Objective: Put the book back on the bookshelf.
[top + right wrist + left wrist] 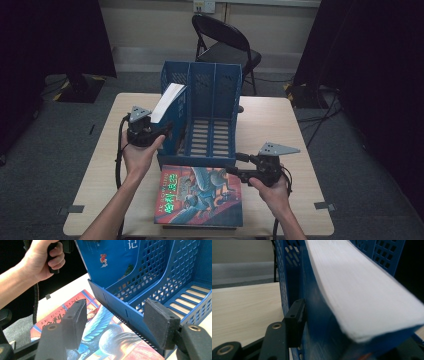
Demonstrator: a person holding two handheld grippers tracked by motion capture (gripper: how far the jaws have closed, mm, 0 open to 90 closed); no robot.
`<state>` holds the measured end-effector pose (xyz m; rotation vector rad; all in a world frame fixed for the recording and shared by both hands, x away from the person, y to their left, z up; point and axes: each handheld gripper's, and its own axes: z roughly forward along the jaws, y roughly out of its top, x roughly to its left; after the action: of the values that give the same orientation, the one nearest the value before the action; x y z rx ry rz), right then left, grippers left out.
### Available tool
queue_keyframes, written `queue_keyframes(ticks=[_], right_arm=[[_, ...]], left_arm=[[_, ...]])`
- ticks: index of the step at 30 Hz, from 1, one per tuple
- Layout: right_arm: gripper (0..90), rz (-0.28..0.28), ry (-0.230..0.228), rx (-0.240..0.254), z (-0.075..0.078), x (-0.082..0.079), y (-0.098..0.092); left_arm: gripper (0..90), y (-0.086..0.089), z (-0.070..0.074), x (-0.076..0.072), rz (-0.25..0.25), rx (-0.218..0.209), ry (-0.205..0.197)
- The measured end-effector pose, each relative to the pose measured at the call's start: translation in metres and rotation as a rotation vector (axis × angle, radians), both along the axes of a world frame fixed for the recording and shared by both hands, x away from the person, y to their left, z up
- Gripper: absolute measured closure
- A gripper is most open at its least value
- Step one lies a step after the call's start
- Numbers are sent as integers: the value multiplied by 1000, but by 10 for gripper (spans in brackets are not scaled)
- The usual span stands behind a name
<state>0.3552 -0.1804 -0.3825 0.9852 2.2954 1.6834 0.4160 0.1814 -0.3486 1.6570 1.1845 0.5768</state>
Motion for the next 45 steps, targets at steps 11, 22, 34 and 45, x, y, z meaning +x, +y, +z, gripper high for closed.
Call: queue_keyframes(ticks=[11,22,34,45], right_arm=[[352,4,2,-6,-1,0,2],[354,9,10,-9,-1,0,3],[353,12,7,-13,-2,0,4],[353,12,7,-13,-2,0,4]], left_arm=[[452,5,21,1,9,66,-17],[470,10,32,4,-8,67,76],[412,12,53,15,-34,88,142],[418,-2,79,39,10,146,261]])
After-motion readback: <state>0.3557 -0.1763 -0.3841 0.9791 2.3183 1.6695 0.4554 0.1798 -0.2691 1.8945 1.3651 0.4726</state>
